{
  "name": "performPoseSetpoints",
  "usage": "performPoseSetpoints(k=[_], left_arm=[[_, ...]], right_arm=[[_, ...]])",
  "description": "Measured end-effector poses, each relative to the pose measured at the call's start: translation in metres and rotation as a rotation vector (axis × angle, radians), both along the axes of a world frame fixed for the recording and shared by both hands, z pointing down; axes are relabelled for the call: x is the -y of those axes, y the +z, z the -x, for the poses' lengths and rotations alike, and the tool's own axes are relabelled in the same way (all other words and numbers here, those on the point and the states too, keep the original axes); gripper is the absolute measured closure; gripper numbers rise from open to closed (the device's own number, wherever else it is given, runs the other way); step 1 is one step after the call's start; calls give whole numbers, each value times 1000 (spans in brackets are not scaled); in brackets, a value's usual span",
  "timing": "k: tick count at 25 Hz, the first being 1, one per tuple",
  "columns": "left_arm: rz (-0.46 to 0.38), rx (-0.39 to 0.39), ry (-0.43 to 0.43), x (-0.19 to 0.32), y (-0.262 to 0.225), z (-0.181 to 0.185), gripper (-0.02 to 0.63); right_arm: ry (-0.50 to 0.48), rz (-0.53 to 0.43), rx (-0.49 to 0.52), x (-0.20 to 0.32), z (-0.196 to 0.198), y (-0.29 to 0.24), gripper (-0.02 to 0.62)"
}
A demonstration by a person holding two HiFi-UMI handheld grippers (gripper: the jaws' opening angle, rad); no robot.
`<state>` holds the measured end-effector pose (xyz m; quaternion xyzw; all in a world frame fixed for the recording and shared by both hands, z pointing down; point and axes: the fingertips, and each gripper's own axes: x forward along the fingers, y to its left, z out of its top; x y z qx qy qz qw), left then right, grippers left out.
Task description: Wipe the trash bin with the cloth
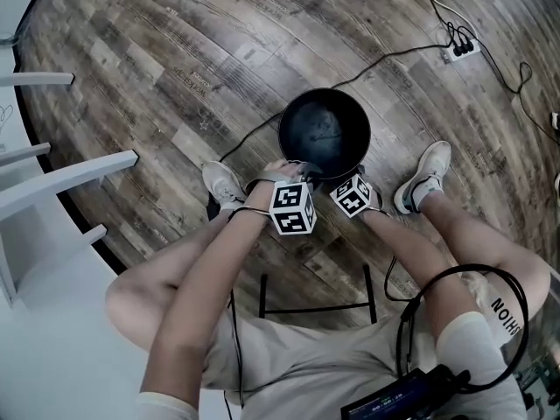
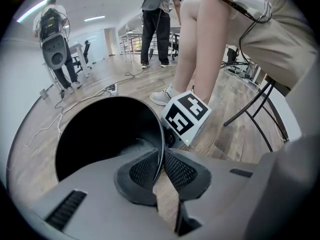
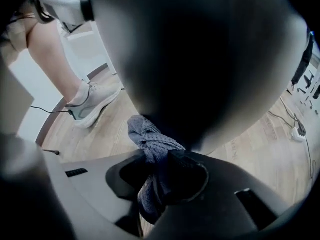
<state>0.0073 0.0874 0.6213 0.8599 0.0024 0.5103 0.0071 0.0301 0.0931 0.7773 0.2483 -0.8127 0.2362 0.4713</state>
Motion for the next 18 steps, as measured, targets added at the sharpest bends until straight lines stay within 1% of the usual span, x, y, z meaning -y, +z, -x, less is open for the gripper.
performPoseSetpoints(k=[4, 8, 11, 13, 16, 18], left_arm=[[-2, -1, -1, 1, 0, 0, 555], [1, -9, -22, 1, 1, 0, 555], [15, -16, -84, 0, 1, 0, 546], [17, -23, -110, -1, 1, -1, 541], [-8, -1, -87, -3, 2, 1, 459], [-26, 19, -80, 1, 1, 5, 442]], right_arm=[[56, 61, -24, 0, 1, 26, 517], [38, 133, -39, -3, 0, 35, 517], [47, 196, 2, -14, -2, 27, 517], [47, 205, 39, -18, -5, 15, 517], [1, 190, 75, -25, -5, -11, 517], [-26, 191, 100, -34, -4, -28, 517]])
